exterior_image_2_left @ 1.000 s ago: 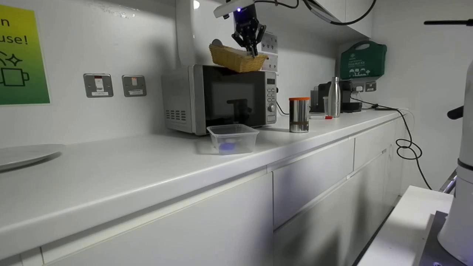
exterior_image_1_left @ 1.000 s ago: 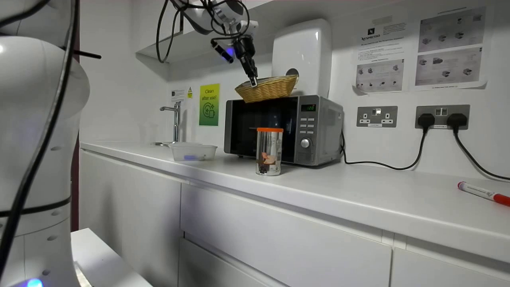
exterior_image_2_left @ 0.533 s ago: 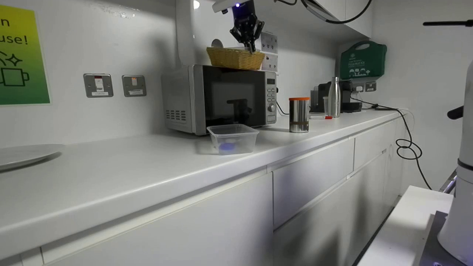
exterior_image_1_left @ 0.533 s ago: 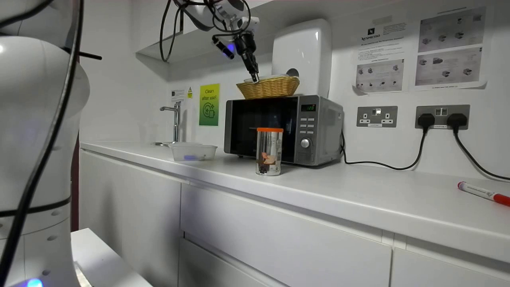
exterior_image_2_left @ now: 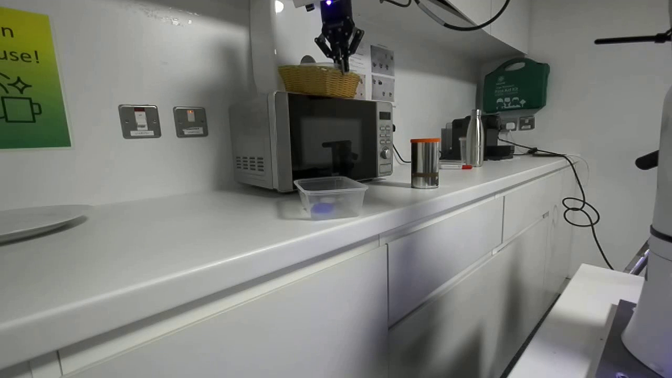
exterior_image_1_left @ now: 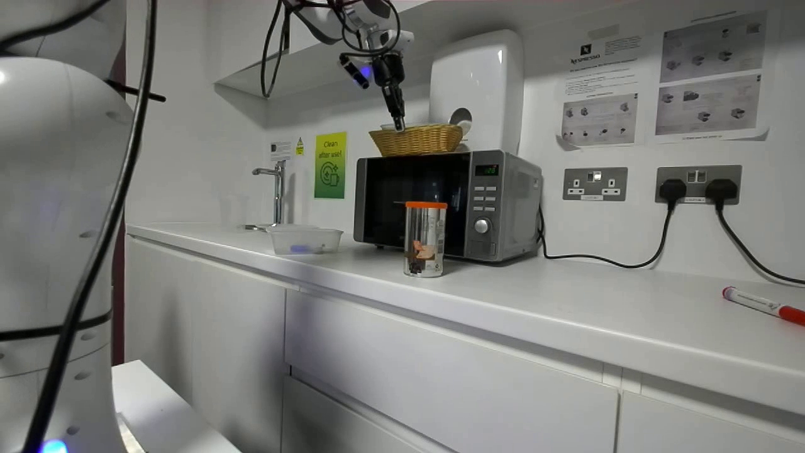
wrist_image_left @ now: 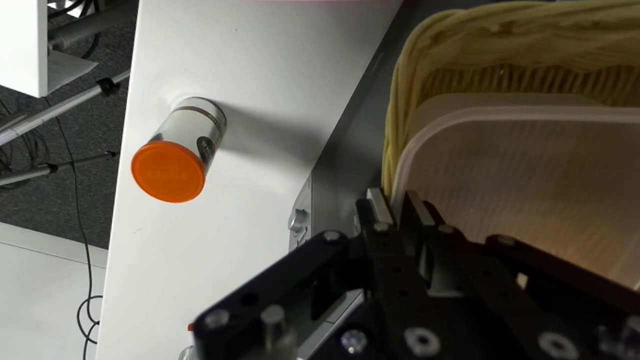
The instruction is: Put the lunchboxes on top of the microwave
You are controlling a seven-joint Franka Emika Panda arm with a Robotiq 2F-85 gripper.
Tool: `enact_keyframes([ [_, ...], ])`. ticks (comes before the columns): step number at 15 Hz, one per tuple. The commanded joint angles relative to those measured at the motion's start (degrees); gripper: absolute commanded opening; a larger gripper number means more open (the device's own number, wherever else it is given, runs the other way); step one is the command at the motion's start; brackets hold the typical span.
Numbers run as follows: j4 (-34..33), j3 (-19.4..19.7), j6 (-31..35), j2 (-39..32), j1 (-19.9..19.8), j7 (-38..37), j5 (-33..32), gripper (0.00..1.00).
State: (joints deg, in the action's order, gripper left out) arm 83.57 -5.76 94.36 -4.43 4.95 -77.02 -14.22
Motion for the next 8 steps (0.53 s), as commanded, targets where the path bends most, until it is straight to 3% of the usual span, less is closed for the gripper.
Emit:
enact_keyframes([
  [1, -6.4, 0.8, -1.7, -5.9, 0.4, 2.3, 2.8, 0.03],
  [8, -15.3, 1.4, -6.5, -12.1, 1.5, 3.9, 0.6, 0.03],
])
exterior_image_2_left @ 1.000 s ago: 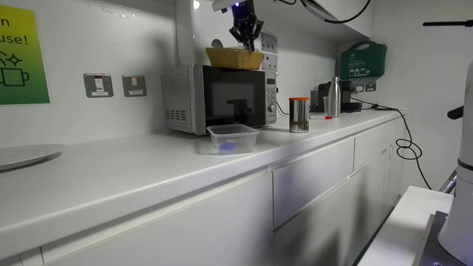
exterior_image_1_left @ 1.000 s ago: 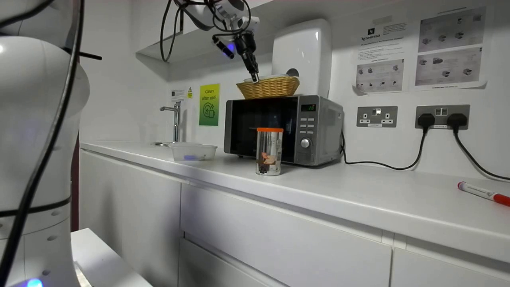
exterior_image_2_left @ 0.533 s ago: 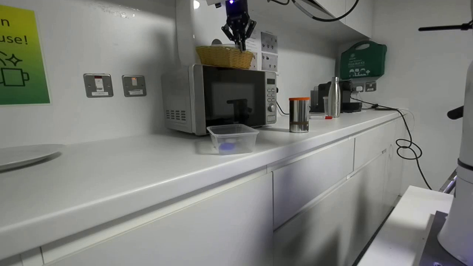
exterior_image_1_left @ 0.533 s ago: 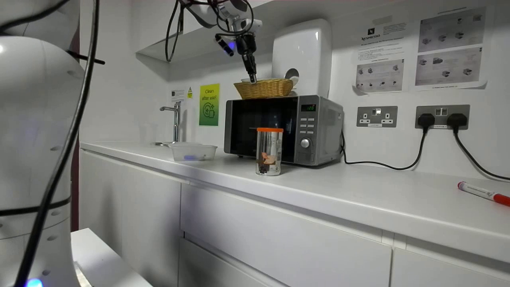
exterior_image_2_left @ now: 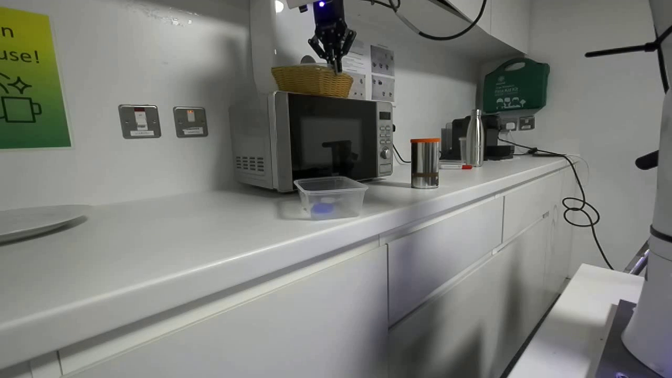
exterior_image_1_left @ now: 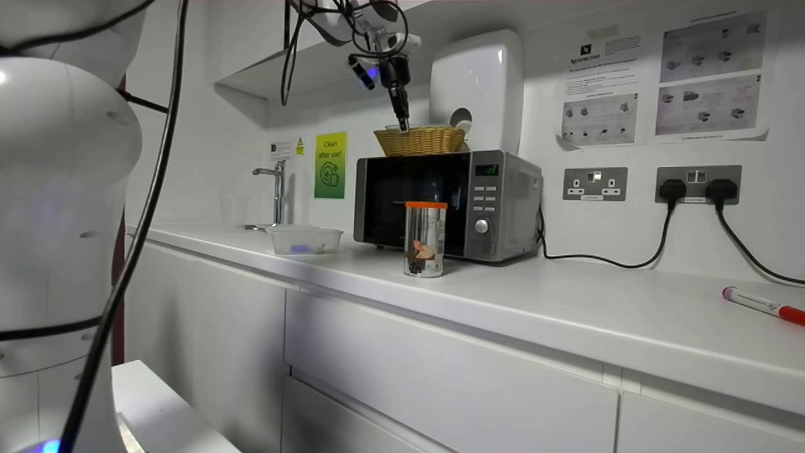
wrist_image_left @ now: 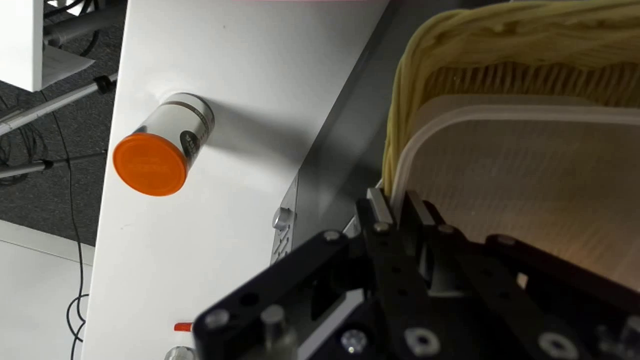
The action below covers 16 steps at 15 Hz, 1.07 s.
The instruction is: Put the lunchboxes on top of the microwave
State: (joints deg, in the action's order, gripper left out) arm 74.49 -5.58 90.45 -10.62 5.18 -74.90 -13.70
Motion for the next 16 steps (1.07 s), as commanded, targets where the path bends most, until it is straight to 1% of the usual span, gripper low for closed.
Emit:
enact_keyframes([
  [1, -7.6, 1.3, -3.6, -6.6, 1.4, 2.1, 0.2, 0.03],
  [2, -8.4, 1.4, -4.3, -7.2, 1.5, 2.2, 0.2, 0.03],
  [3, -8.9, 0.0, -4.9, -7.5, 0.2, 2.3, 0.2, 0.03],
  [8, -11.2, 0.0, -6.1, -8.9, 0.0, 3.5, 0.2, 0.03],
  [9, -11.4, 0.0, -6.2, -9.0, 0.0, 3.9, 0.1, 0.37],
  [10, -11.6, 0.0, -6.3, -9.2, 0.0, 4.1, 0.1, 0.39],
  [11, -11.4, 0.0, -6.2, -9.3, 0.1, 4.3, -0.3, 0.46],
  [12, -11.4, 0.0, -6.2, -9.8, 0.1, 4.5, -0.4, 0.55],
  [16, -11.9, 0.2, -6.8, -10.9, 0.4, 5.2, -2.2, 0.83],
])
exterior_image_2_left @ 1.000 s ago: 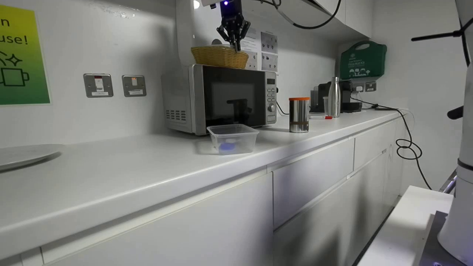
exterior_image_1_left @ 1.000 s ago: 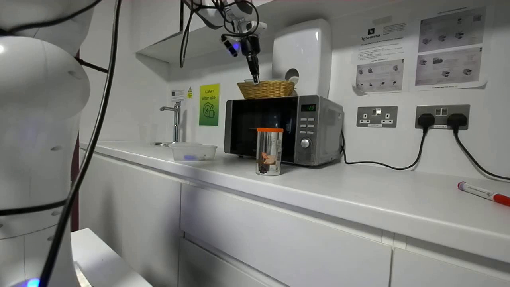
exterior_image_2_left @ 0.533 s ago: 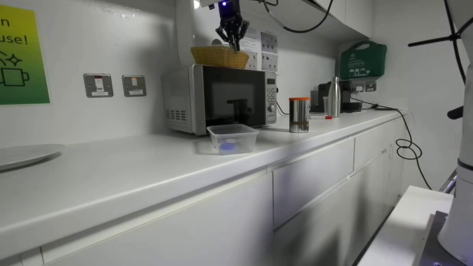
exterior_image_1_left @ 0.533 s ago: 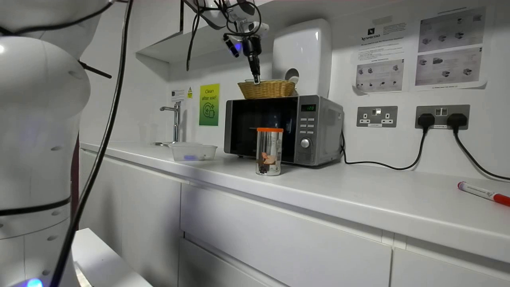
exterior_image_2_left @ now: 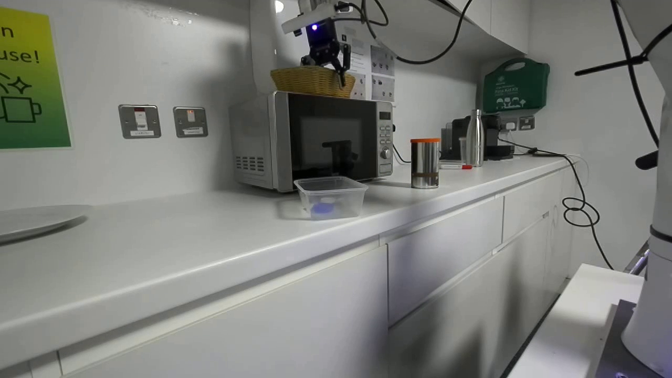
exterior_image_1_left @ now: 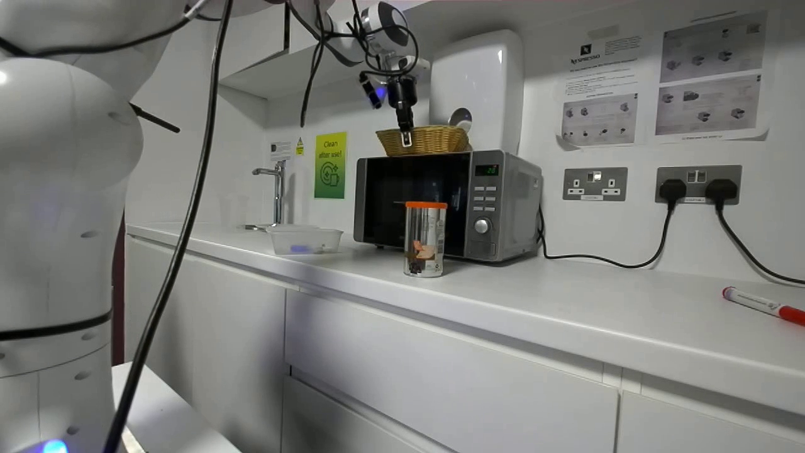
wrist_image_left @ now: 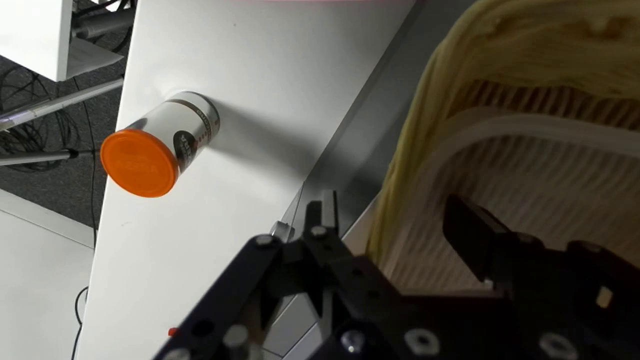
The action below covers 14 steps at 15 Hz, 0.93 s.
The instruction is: Put the lunchboxes on top of the microwave
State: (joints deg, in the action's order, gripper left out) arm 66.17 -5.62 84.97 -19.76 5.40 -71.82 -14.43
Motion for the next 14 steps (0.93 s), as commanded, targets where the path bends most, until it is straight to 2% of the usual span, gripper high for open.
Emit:
enact_keyframes([
  [1, -4.0, 0.2, -1.4, -1.6, 0.1, 2.5, -1.9, 0.91],
  [2, -4.3, 0.3, -1.5, -1.5, 0.1, 2.8, -2.2, 0.98],
  [3, -4.7, 0.3, -1.5, -1.4, 0.1, 3.1, -2.6, 1.00],
  [10, -6.0, 0.1, -2.8, 1.5, -0.1, 7.0, -4.5, 1.00],
  [14, -2.2, -0.1, -8.0, 7.0, -0.7, 16.1, -4.4, 1.00],
])
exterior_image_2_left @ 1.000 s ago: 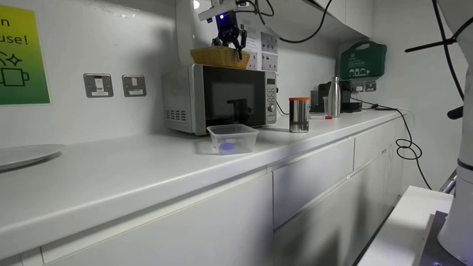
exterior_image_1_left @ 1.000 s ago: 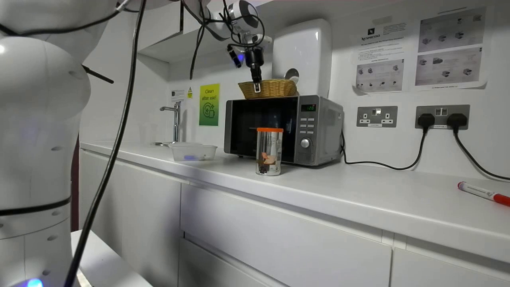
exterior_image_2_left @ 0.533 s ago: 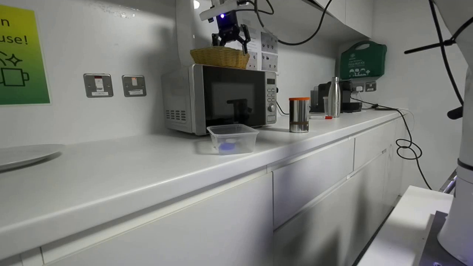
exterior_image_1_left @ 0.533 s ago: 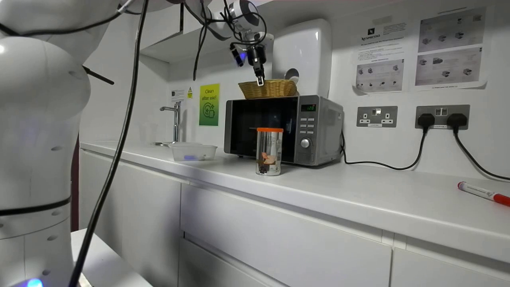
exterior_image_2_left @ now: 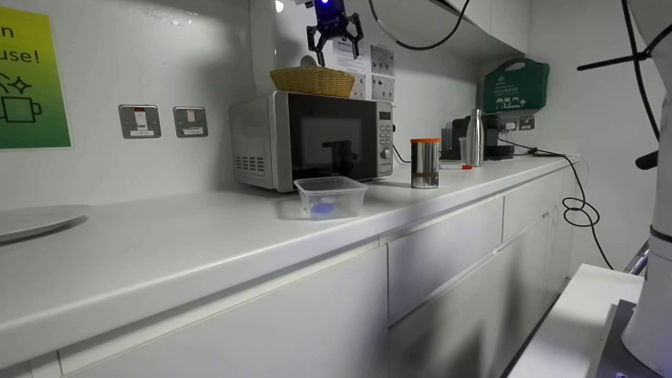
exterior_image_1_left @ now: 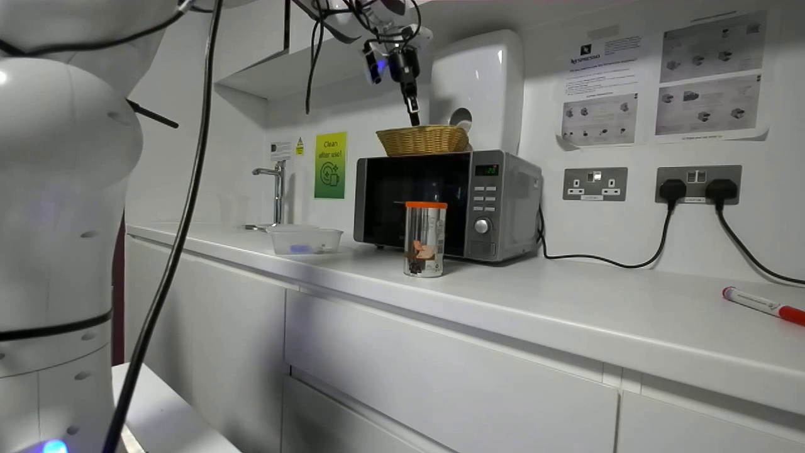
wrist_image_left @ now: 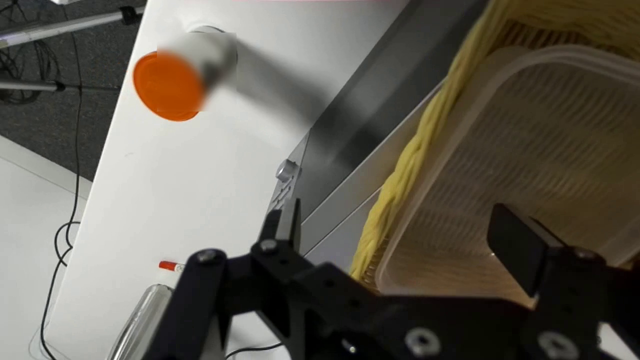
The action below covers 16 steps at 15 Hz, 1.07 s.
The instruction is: Put the lunchboxes on top of the microwave
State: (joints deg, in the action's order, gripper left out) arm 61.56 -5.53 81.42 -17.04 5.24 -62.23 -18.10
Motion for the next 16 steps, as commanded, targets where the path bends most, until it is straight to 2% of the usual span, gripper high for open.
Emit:
enact_keyframes([
  [1, 4.3, -0.3, -6.0, 6.4, -0.7, 9.7, -0.9, 1.00],
  [4, 11.0, -0.1, -8.4, 12.8, -1.2, 17.7, -0.8, 1.00],
  [7, 20.9, 0.1, -6.8, 20.4, -1.8, 26.4, 0.6, 1.00],
  [11, 32.8, 1.1, -5.4, 27.5, -1.2, 32.3, 2.7, 1.00],
  [16, 48.4, 0.0, -3.6, 34.3, -0.6, 38.3, 7.0, 1.00],
])
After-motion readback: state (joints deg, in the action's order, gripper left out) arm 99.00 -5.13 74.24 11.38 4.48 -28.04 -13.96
